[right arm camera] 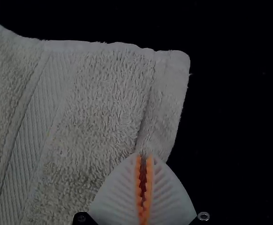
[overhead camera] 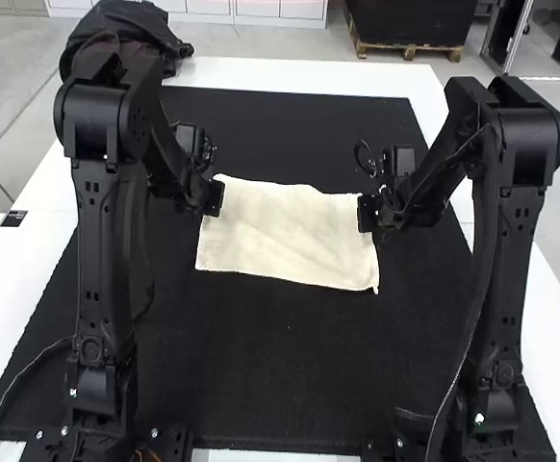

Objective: Fold the towel.

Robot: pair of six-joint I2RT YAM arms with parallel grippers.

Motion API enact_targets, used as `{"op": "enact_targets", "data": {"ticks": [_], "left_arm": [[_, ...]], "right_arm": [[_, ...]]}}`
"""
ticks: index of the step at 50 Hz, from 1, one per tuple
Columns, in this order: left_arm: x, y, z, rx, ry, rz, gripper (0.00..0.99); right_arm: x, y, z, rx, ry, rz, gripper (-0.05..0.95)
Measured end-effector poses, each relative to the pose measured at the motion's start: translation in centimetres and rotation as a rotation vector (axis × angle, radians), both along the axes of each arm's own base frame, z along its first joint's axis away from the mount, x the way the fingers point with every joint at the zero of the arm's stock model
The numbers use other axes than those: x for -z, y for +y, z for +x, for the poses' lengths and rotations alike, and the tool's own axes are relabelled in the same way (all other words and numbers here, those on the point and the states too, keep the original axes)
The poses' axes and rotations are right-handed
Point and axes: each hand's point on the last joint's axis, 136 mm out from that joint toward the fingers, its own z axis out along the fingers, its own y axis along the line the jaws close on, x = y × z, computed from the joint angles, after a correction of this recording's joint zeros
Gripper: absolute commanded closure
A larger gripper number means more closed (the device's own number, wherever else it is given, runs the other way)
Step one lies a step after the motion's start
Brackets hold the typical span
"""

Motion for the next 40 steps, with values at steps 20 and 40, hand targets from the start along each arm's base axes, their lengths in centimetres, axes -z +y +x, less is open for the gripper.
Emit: {"op": "enact_targets", "data": {"ticks": [20, 40], "left_arm": [[-2.7, 0.6, -0.4, -0.024, -0.044, 0.016, 0.97], [-2.8, 0.9, -2.6, -0.031, -0.031, 0.024, 0.97]], "right_arm": [[-2.6, -0.2, -0.4, -0.007, -0.038, 0.038, 0.93], [-3.9, 0.0, -2.1, -0.025, -0.031, 0.086, 0.93]]}}
